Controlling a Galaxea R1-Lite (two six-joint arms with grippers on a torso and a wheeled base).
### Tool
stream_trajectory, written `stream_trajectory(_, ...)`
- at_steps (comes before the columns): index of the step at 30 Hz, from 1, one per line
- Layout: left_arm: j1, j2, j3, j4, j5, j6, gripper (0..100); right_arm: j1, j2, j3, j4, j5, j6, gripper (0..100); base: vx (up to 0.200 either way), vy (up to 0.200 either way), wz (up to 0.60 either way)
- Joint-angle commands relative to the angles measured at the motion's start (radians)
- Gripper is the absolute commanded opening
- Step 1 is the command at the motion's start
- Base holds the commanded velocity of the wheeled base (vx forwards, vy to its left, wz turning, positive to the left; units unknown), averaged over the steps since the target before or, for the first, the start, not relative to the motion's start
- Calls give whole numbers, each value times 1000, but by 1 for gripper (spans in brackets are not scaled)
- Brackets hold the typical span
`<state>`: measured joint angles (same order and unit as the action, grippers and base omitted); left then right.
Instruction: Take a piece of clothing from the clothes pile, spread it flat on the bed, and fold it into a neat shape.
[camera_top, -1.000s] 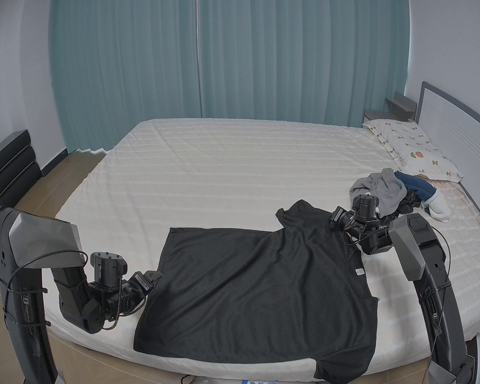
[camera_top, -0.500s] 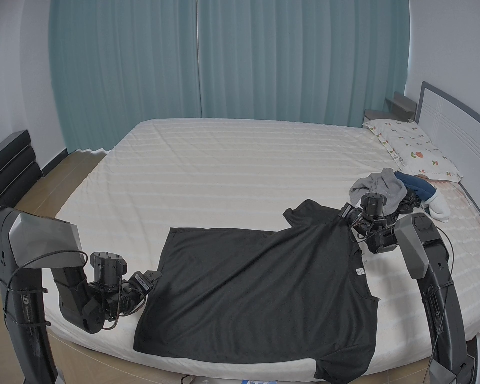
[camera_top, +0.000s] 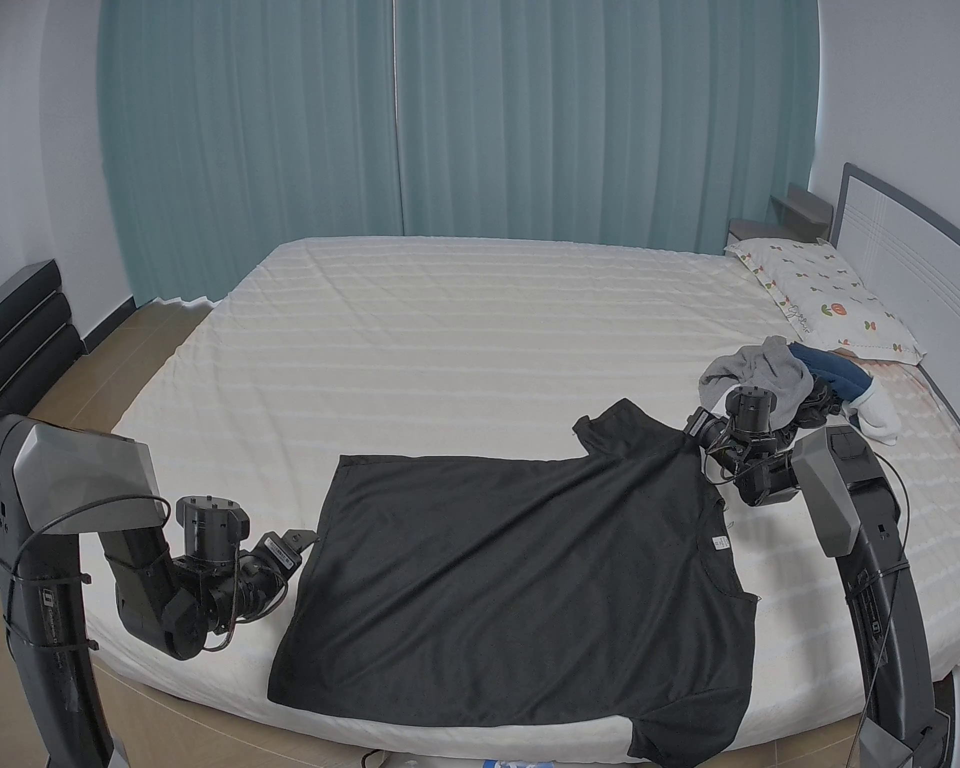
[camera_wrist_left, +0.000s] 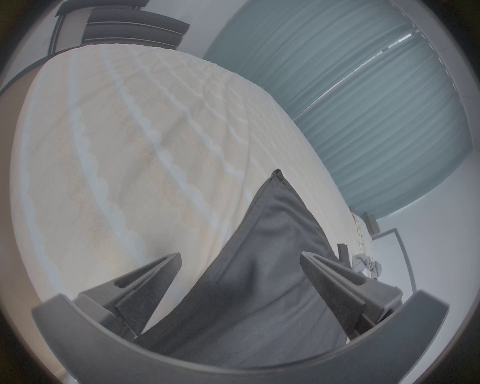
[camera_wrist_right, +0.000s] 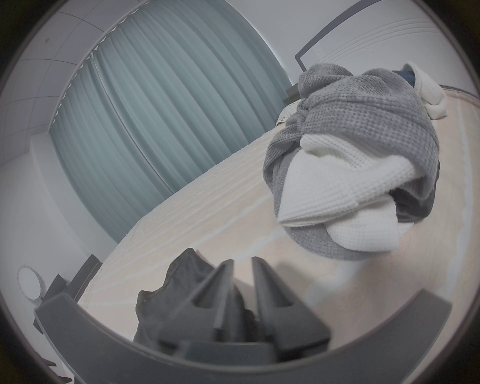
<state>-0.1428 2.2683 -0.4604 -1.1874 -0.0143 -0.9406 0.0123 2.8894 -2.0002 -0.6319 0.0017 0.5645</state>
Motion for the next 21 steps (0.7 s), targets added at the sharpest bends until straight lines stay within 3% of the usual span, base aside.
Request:
stream_trajectory(1, 17, -27, -38, 0, 2, -27, 100, 8, -24, 0, -6, -2, 0, 100, 0, 0, 0)
stream_trajectory(5, 23, -42, -58, 2, 2, -30, 100, 8, -61, 47, -9, -2, 5, 100, 0, 0, 0)
stream_trajectory(6, 31, -41, -124, 14, 2, -24, 100, 6, -133, 152, -38, 0, 25, 100, 0, 0, 0)
stream_trajectory(14, 60, 20, -336, 100, -1, 19, 100, 9, -300, 509, -221, -2, 54, 100, 0, 0, 0)
stream_trajectory(16, 63, 56, -455, 166, -1, 28, 100, 15, -389, 681, -302, 1, 77, 100, 0, 0, 0)
stream_trajectory(17, 63, 56, -455, 166, -1, 28, 100, 15, -389, 681, -302, 1, 77, 100, 0, 0, 0)
stream_trajectory(21, 60, 143, -705, 312, -3, 26, 100, 20, -518, 931, -423, 9, 230, 100, 0, 0, 0)
